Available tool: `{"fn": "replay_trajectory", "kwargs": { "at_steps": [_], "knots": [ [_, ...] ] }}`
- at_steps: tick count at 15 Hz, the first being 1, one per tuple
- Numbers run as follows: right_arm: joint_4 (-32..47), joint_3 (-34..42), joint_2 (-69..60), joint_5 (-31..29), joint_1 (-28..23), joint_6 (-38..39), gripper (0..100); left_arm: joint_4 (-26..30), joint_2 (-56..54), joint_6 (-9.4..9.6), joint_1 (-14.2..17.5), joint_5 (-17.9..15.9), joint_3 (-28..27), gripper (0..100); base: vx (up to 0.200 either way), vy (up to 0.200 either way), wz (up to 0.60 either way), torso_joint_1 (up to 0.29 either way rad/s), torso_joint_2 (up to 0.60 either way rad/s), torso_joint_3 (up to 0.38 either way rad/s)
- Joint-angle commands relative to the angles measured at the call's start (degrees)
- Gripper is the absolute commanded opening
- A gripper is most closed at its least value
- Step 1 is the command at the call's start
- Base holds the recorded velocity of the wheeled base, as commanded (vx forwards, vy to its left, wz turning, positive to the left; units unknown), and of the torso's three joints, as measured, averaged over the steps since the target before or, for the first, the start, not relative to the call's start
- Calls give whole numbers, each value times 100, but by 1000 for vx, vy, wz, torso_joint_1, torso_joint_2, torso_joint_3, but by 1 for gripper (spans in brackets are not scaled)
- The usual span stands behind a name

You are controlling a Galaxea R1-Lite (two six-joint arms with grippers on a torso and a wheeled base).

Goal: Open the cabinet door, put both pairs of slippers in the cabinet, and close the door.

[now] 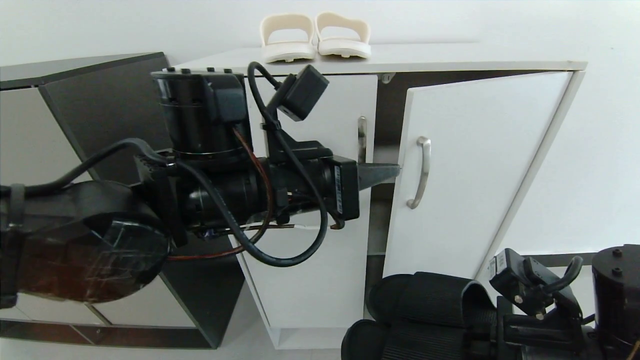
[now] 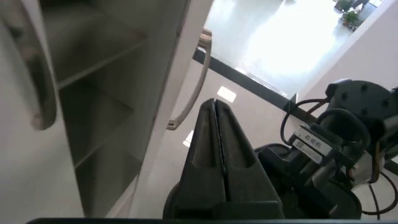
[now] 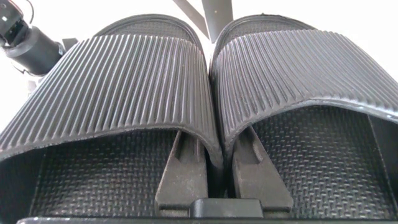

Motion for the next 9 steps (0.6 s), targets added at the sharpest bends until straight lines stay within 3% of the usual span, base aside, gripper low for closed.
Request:
{"fn": "replay_trajectory", "kwargs": {
  "at_steps": [1, 3, 9],
  "knots": [
    [-1, -9, 6, -1, 22, -1, 0, -14, -150, -46, 342, -27, 2, 0, 0, 0, 0, 0, 0, 0],
    [-1, -9, 15, -1, 31, -1, 0, -23, 193, -336, 368, -27, -367, 0, 0, 0, 0, 0, 0, 0],
    [-1, -1, 32, -9, 31, -1, 0, -110, 1168, -345, 324, 8, -1474, 0, 0, 0, 0, 0, 0, 0]
  ]
}}
